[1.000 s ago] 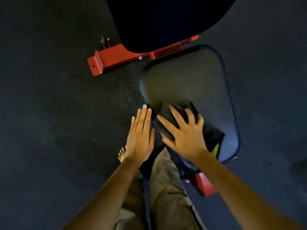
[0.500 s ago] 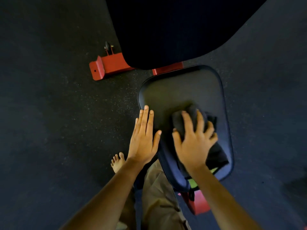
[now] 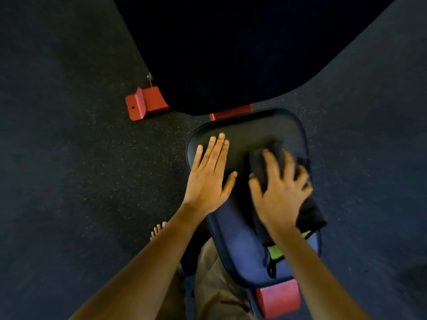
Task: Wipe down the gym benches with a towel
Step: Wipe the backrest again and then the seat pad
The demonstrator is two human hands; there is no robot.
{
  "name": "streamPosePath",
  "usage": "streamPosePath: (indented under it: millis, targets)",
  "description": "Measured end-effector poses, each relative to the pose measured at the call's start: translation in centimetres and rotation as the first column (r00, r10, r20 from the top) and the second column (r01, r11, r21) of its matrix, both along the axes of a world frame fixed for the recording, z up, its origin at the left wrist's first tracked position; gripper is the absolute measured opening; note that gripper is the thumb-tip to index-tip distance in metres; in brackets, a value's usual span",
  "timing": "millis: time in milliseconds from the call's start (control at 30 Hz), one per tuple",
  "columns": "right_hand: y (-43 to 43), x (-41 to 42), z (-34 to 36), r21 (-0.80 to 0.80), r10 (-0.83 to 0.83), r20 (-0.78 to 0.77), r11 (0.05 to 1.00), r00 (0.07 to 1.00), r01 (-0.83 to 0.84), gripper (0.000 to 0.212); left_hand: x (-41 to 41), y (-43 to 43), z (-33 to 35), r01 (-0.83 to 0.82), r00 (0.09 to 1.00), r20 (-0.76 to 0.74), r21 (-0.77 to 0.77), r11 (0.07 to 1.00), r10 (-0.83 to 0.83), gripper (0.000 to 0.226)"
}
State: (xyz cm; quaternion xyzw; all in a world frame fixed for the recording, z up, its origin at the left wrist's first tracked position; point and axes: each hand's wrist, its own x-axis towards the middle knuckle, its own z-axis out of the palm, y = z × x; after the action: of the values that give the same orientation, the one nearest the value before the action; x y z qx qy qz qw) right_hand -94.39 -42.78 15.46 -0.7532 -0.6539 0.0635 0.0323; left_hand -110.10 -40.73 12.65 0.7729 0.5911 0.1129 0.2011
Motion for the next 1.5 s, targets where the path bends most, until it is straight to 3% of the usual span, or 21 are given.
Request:
streamPosePath:
  millis: [67, 133, 200, 267, 333, 400, 467, 600, 667, 800, 1067, 1200, 1367, 1500]
  targets:
    - [1.1, -0.7, -0.1, 0.017, 0.209, -0.016, 0.978, 0.978, -0.209, 0.055, 0.3, 1.2, 0.0, -0.003, 1.0, -0.022, 0.017, 1.0, 0.003, 0.063]
    - [4.7, 0.0, -0.2, 0.028, 0.291, -0.029, 0.956, 0.956, -0.291, 0.057, 0.5, 2.1, 0.0, -0.005, 0.999, -0.036, 0.033, 0.999, 0.006, 0.061]
    - [8.0, 1.7, 0.0, 0.039, 0.211, -0.022, 0.977, 0.977, -0.21, 0.058, 0.6, 2.5, -0.1, 0.002, 0.998, -0.064, 0.041, 0.999, 0.0, 0.061]
    - [9.5, 3.9, 0.0, 0.002, 0.01, -0.074, 1.0, 0.997, -0.01, 0.061, 1.0, 2.5, 0.0, -0.003, 0.995, -0.101, 0.036, 0.999, 0.007, 0.063]
    - [7.8, 5.5, -0.2, -0.093, -0.213, -0.146, 0.975, 0.966, 0.201, 0.064, 1.6, 2.2, 0.2, -0.03, 0.99, -0.14, 0.018, 0.999, 0.032, 0.065]
    - [3.9, 6.1, 0.2, -0.126, -0.319, -0.162, 0.945, 0.934, 0.301, 0.065, 2.2, 2.2, 0.4, -0.061, 0.98, -0.188, 0.0, 0.998, 0.06, 0.068]
    - [-0.2, 5.6, 0.6, -0.142, -0.286, -0.112, 0.952, 0.952, 0.27, 0.063, 2.9, 2.3, 0.7, -0.028, 0.976, -0.218, -0.014, 1.0, 0.024, 0.07]
    - [-0.2, 5.2, 0.7, -0.119, -0.155, -0.069, 0.982, 0.985, 0.146, 0.056, 5.8, 1.8, 0.6, 0.268, 0.941, -0.215, -0.004, 0.963, -0.263, 0.069]
    - [3.0, 6.0, 0.5, -0.101, -0.114, -0.129, 0.99, 0.985, 0.101, 0.058, 6.7, 1.5, 0.6, 0.236, 0.944, -0.233, -0.016, 0.972, -0.234, 0.068]
    - [5.9, 7.8, -0.1, -0.201, -0.291, -0.355, 0.952, 0.889, 0.231, 0.069, 6.6, 1.4, 0.4, 0.198, 0.954, -0.228, -0.018, 0.98, -0.197, 0.066]
    - [-7.2, 8.2, 1.5, -0.282, -0.469, -0.249, 0.872, 0.847, 0.4, 0.064, 6.8, 1.2, 0.8, 0.185, 0.95, -0.249, -0.033, 0.982, -0.188, 0.067]
    - [-4.4, 8.3, 1.6, -0.323, -0.501, -0.242, 0.849, 0.831, 0.418, 0.074, 7.0, 1.2, 0.8, 0.18, 0.957, -0.228, -0.007, 0.984, -0.177, 0.066]
    - [2.6, 7.2, 0.7, -0.262, -0.372, -0.248, 0.915, 0.895, 0.308, 0.06, 6.9, 1.3, 0.6, 0.197, 0.96, -0.206, 0.013, 0.98, -0.19, 0.066]
    - [-0.1, 7.6, 0.7, -0.222, -0.423, -0.253, 0.901, 0.87, 0.374, 0.063, 6.8, 1.2, 1.0, 0.321, 0.927, -0.206, -0.002, 0.947, -0.315, 0.057]
